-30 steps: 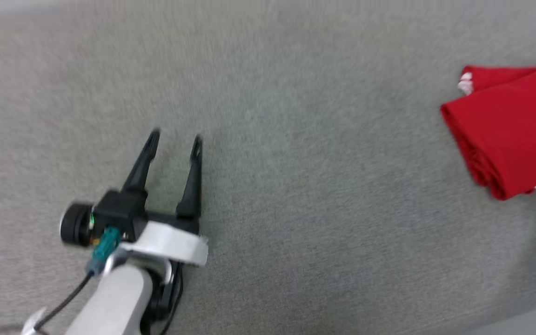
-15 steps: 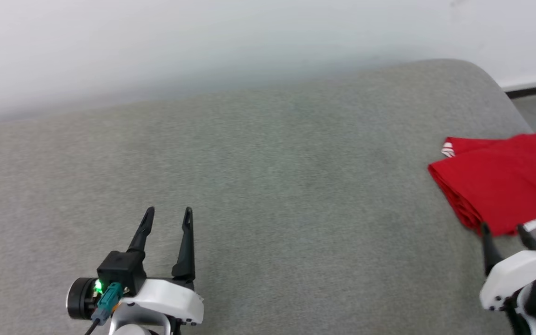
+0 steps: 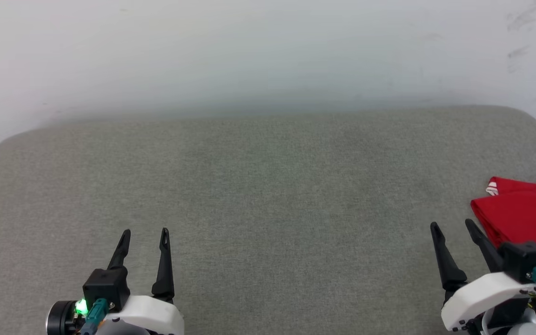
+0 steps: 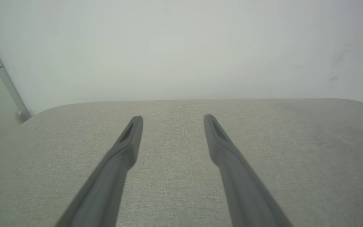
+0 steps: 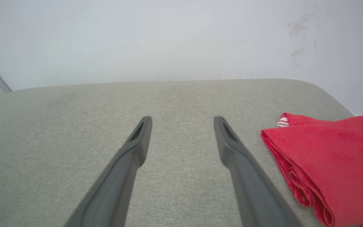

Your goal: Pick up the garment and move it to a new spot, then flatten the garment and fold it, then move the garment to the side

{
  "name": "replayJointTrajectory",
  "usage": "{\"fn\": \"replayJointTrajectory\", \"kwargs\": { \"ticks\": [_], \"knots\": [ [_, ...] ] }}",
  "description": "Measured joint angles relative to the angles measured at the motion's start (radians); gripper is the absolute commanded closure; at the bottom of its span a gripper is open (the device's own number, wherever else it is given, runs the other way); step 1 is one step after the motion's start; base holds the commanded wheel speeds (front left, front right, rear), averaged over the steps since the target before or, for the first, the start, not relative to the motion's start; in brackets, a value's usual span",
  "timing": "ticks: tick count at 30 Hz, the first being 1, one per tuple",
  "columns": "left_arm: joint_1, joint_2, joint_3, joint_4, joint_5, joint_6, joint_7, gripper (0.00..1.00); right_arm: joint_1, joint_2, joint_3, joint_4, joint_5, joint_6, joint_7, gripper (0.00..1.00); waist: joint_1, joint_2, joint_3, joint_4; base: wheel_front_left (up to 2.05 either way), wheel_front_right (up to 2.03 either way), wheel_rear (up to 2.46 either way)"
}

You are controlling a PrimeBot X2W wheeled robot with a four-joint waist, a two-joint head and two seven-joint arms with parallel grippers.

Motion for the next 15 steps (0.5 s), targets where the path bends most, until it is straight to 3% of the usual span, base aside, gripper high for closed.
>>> {"fn": "replayJointTrajectory", "kwargs": {
  "ticks": [7, 15],
  "knots": [
    [0.024, -0.004, -0.003, 0.023, 0.007, -0.002, 0.000, 0.00, 0.105, 0.016, 0.013, -0.174, -0.017, 0.000, 0.027, 0.00, 0.0001, 0.0000, -0.037, 0.012, 0.00, 0.00, 0.00],
    [0.049, -0.016, -0.002, 0.037, 0.000, -0.010, 0.000, 0.00, 0.162, 0.036, 0.003, -0.260, -0.026, 0.000, 0.054, 0.00, 0.0001, 0.0000, -0.053, 0.004, 0.00, 0.00, 0.00]
  ]
}}
